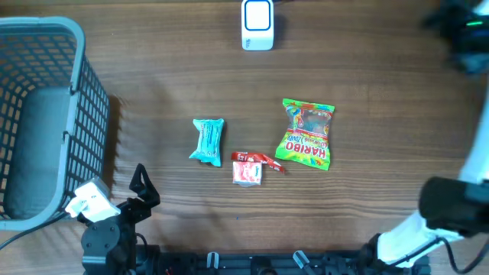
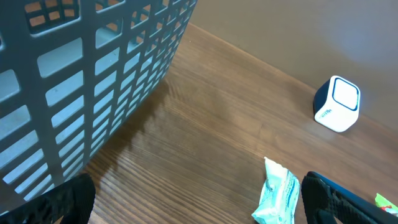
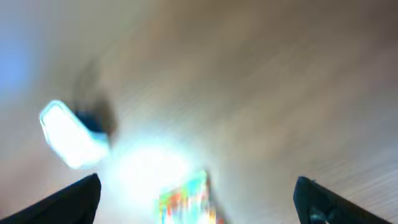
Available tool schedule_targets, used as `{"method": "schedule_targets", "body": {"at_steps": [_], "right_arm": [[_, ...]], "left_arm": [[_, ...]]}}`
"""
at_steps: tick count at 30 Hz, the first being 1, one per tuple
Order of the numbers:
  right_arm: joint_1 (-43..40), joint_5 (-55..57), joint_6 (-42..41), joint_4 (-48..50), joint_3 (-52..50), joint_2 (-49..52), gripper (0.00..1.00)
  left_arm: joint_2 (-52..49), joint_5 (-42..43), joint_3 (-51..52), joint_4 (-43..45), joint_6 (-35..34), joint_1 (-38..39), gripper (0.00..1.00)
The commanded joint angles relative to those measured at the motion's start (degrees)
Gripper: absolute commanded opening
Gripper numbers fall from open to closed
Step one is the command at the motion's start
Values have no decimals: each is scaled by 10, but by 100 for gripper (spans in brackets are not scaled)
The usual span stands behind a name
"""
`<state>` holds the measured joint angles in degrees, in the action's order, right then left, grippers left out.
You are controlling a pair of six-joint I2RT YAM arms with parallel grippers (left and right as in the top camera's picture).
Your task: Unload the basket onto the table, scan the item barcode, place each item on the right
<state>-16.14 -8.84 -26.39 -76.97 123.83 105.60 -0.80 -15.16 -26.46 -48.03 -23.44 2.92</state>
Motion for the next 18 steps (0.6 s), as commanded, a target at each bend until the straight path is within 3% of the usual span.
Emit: {"method": "schedule_targets", "body": {"at_steps": [1, 4, 7, 9, 16, 17, 18], "right_arm": [[186, 35, -14, -56, -80, 39, 100], [310, 107, -93, -52, -171, 54, 100], [379, 115, -103, 36, -284, 56, 100], [390, 123, -147, 118, -376, 57, 100], [389, 190, -109, 252, -507, 102, 99], [389, 193, -109, 257, -509, 116, 92], [389, 196, -109, 258, -509, 125, 70]], "left_arm": [[4, -6, 2, 2, 7, 2, 100], [4, -6, 2, 2, 7, 2, 100], [4, -6, 2, 2, 7, 2, 100], [4, -6, 2, 2, 7, 2, 100], [4, -6, 2, 2, 7, 2, 100], [4, -6, 2, 2, 7, 2, 100], [4, -6, 2, 2, 7, 2, 100]]}}
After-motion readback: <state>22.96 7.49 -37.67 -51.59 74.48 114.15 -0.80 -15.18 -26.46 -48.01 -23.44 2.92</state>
